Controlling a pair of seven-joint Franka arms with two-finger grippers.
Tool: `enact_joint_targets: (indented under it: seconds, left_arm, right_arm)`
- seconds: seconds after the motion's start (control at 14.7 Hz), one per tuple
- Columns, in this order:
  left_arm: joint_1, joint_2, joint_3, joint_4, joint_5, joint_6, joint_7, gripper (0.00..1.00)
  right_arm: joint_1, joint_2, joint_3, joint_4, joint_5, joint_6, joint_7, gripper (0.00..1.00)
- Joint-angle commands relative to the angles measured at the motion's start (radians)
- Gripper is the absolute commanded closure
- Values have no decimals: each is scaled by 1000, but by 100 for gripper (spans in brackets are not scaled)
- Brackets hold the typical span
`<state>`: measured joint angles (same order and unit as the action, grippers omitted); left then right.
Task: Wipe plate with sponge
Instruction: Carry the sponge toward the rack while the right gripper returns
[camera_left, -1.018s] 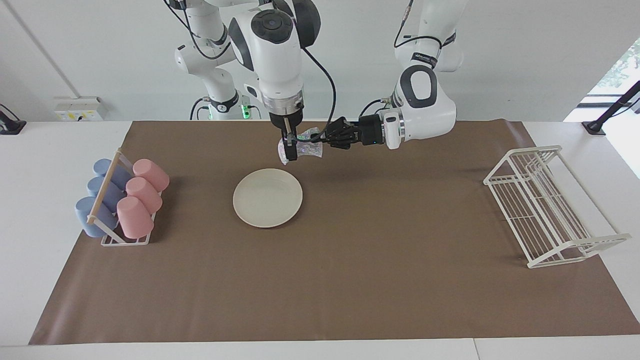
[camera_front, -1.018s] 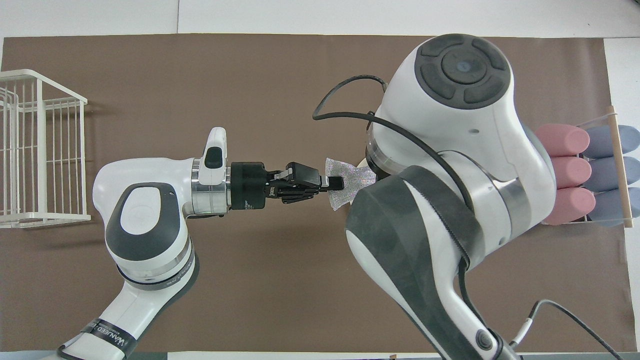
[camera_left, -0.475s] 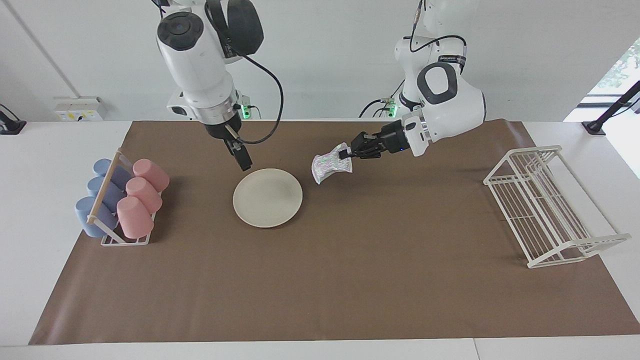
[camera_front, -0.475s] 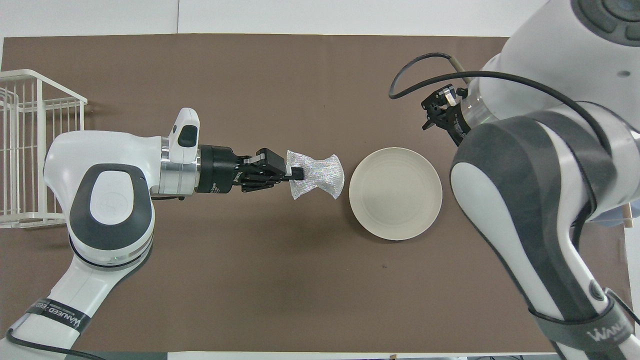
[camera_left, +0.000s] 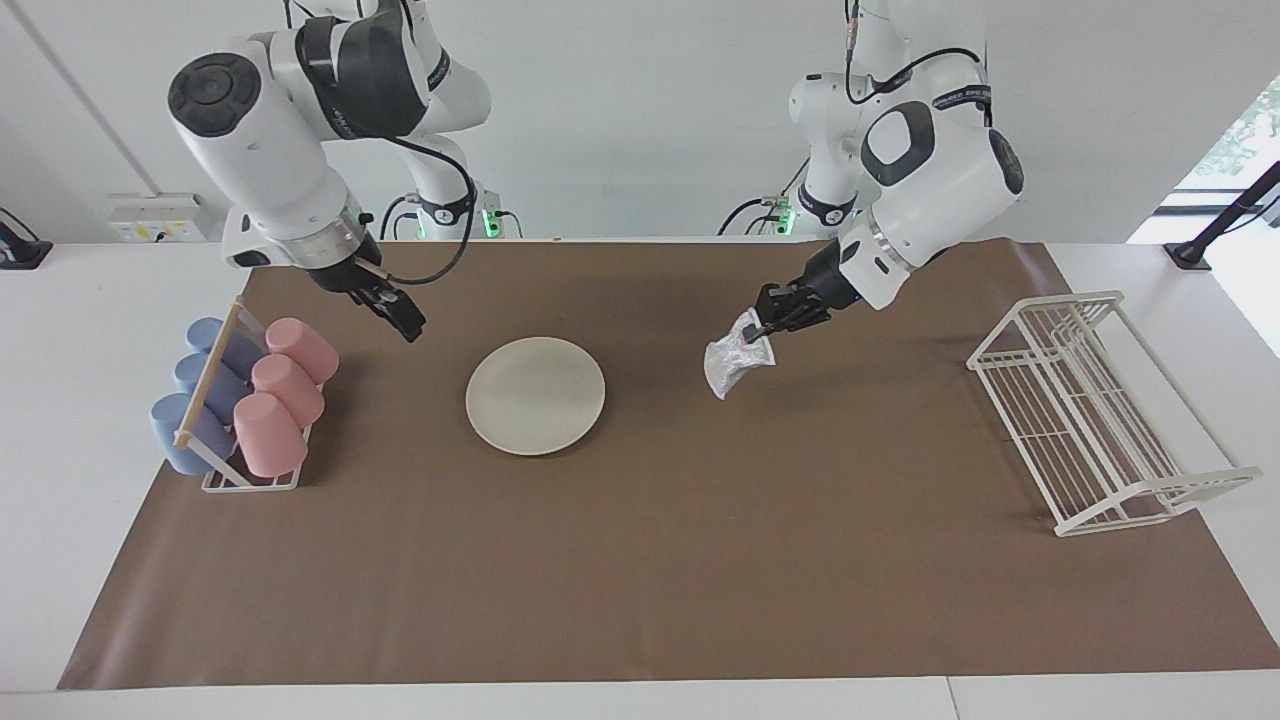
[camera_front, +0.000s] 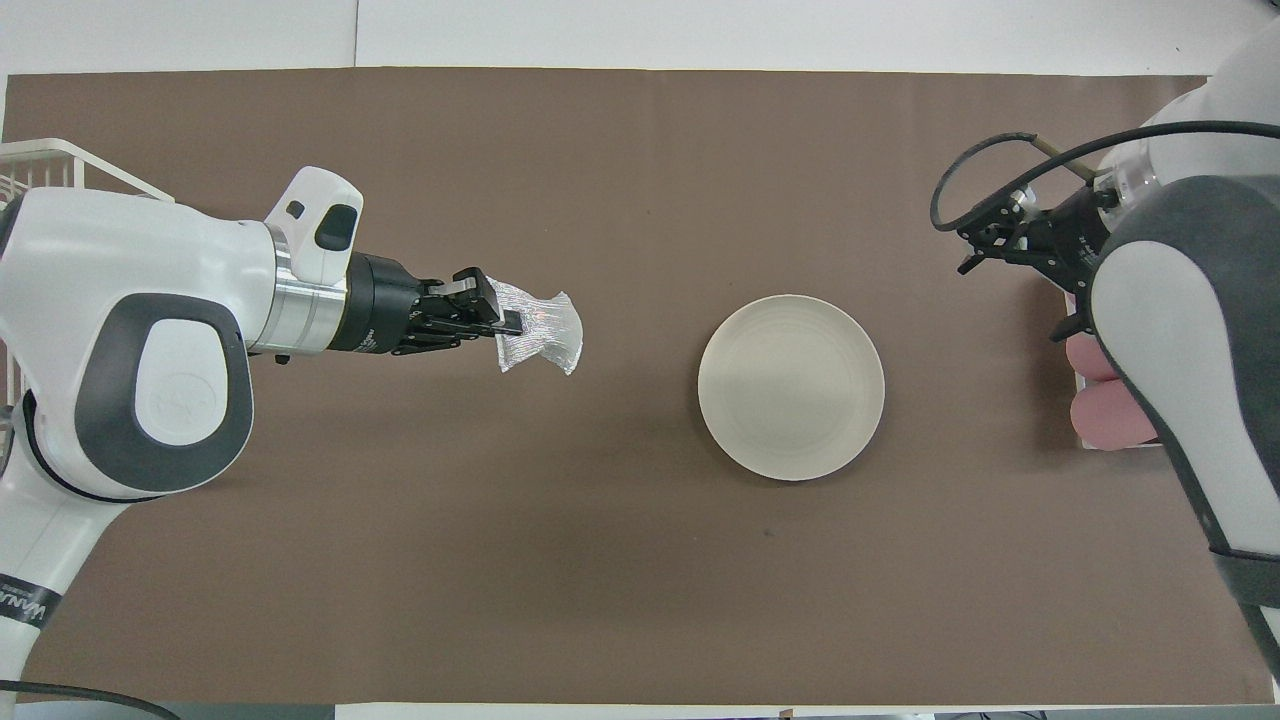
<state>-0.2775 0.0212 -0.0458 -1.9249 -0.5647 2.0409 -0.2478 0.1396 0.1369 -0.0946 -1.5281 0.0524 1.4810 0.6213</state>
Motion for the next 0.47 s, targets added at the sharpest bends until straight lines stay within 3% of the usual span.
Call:
enact_joint_targets:
  seconds: [0.0,0.34,0.41]
  left_arm:
    - [21,8,-6,23,246,-37,-68,100]
    - [72,52,-5,159,630,-200,-71,100]
    - [72,62,-5,199,764,-258,-71,100]
  right_arm:
    - [-63,-75,13,-47,-28,-45,-188,0]
    - [-130,-102,16,-49,-32,-64,-457,0]
    - [-129,-103,16,-50,-32,-67,-463,0]
